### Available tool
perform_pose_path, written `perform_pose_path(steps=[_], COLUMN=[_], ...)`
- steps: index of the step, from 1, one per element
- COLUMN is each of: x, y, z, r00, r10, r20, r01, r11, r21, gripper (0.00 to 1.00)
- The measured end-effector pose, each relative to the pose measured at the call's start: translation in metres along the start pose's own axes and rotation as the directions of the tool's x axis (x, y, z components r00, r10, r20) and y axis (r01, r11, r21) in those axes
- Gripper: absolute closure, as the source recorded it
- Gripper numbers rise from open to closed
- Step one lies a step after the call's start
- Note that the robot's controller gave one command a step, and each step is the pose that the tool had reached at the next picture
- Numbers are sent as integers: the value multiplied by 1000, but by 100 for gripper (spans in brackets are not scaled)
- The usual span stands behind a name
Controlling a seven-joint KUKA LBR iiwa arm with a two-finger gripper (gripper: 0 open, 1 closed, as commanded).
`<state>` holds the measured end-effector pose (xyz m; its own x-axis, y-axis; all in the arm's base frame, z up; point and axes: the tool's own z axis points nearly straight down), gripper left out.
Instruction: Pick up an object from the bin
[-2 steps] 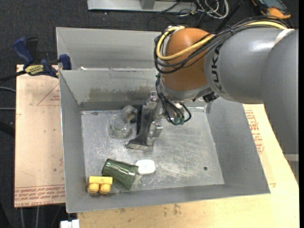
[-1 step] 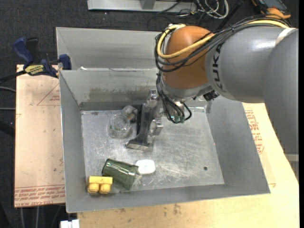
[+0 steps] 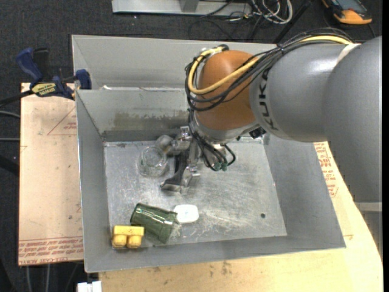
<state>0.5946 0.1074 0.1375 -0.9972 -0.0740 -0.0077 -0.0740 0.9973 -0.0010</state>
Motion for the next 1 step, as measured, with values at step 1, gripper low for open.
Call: perform_pose_path(steps=[1], x=[-17], y=[38], z=[32], r00=[992], r10=[-127], r20=[-7], r01=[127], r11=[992], r21=[-4], gripper=[0])
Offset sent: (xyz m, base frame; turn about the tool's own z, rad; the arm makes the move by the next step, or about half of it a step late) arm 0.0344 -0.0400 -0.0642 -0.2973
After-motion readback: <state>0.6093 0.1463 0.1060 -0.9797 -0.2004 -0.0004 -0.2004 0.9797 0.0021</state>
